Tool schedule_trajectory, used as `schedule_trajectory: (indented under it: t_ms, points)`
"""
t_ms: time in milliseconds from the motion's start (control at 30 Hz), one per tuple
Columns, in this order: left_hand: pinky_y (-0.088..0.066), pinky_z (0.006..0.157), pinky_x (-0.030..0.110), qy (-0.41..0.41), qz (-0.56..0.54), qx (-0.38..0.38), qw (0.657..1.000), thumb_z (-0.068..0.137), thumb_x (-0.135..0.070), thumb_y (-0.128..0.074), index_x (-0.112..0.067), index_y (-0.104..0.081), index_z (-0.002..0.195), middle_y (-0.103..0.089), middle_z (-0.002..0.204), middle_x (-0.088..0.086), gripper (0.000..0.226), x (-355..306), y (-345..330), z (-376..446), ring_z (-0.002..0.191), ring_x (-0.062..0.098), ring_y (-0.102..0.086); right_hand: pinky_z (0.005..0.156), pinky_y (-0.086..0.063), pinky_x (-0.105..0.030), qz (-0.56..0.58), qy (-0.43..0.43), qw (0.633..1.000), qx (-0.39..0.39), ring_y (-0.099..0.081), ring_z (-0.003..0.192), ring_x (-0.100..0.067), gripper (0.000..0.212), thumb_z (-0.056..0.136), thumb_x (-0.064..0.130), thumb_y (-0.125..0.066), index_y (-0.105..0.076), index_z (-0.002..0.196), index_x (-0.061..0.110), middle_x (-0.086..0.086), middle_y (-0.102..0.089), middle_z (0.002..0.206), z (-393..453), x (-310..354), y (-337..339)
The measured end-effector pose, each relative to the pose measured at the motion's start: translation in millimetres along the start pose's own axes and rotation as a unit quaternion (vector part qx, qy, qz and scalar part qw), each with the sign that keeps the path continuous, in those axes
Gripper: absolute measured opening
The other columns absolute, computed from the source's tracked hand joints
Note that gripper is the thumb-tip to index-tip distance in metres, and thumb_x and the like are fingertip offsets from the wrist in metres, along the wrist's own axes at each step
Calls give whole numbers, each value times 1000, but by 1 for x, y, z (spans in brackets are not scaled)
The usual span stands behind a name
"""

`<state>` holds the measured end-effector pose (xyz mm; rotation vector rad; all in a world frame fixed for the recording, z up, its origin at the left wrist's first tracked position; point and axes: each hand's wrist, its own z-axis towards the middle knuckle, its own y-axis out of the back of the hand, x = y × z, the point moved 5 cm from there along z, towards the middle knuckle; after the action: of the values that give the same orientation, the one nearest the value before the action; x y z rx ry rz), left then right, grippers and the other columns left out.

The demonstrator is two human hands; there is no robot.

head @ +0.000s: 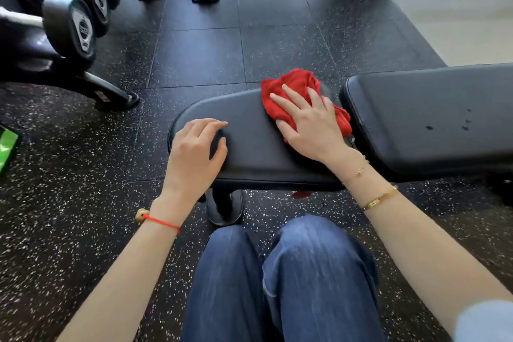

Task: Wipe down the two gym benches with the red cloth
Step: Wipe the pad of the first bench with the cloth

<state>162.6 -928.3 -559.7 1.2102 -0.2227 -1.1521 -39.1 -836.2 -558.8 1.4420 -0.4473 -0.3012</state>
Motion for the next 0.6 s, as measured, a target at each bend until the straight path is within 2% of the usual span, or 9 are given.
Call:
schedule_trajectory:
  t_ms: [133,200,300,367,400,467,600]
  points:
    - [-43,103,44,25,3,-7,1000,91,-10,-63,-8,-67,118,-67,120,7,27,10,0,1,116,29,-58,117,-16,-49,6,76,997,-8,-24,144,-32,57,93,59,-33,-31,148,42,12,-25,159,-18,24,-4]
    - [-43,103,43,27,3,-12,1000,90,-10,-63,-9,-67,117,-67,120,6,27,14,-1,3,116,28,-58,117,-20,-47,3,95,995,-9,-28,142,-32,58,91,60,-30,-32,147,44,12,-28,158,-28,16,-4]
    - [-42,103,43,31,1,-17,999,89,-11,-64,-11,-67,116,-66,120,4,27,17,-3,7,117,27,-58,115,-20,-46,-12,6,1000,-16,-25,142,-33,55,92,60,-32,-29,146,50,15,-24,159,-9,-24,0]
    - [-42,104,44,37,-1,-19,999,90,-12,-63,-11,-67,116,-66,121,3,27,22,-4,8,118,27,-57,117,-16,-48,24,-76,997,3,-18,145,-35,52,95,58,-37,-26,146,52,17,-18,160,12,-41,0]
    - [-41,104,45,42,-1,-21,999,90,-13,-63,-12,-67,117,-66,121,3,27,25,-4,9,119,27,-56,117,-14,-48,33,-90,995,6,-15,145,-36,52,96,56,-38,-26,147,51,16,-17,161,20,-39,0]
    - [-39,106,45,59,3,-23,998,90,-16,-63,-13,-66,119,-63,125,3,29,31,-6,10,122,27,-53,118,-14,-47,15,-62,998,-1,-16,145,-35,53,96,53,-38,-27,148,48,14,-19,161,29,-17,-2]
    - [-32,113,48,95,7,-20,995,92,-24,-58,-12,-60,130,-55,136,7,39,37,-11,9,131,30,-45,119,-14,-46,22,72,997,0,-22,144,-33,54,95,51,-41,-31,147,45,14,-26,158,5,36,-8]
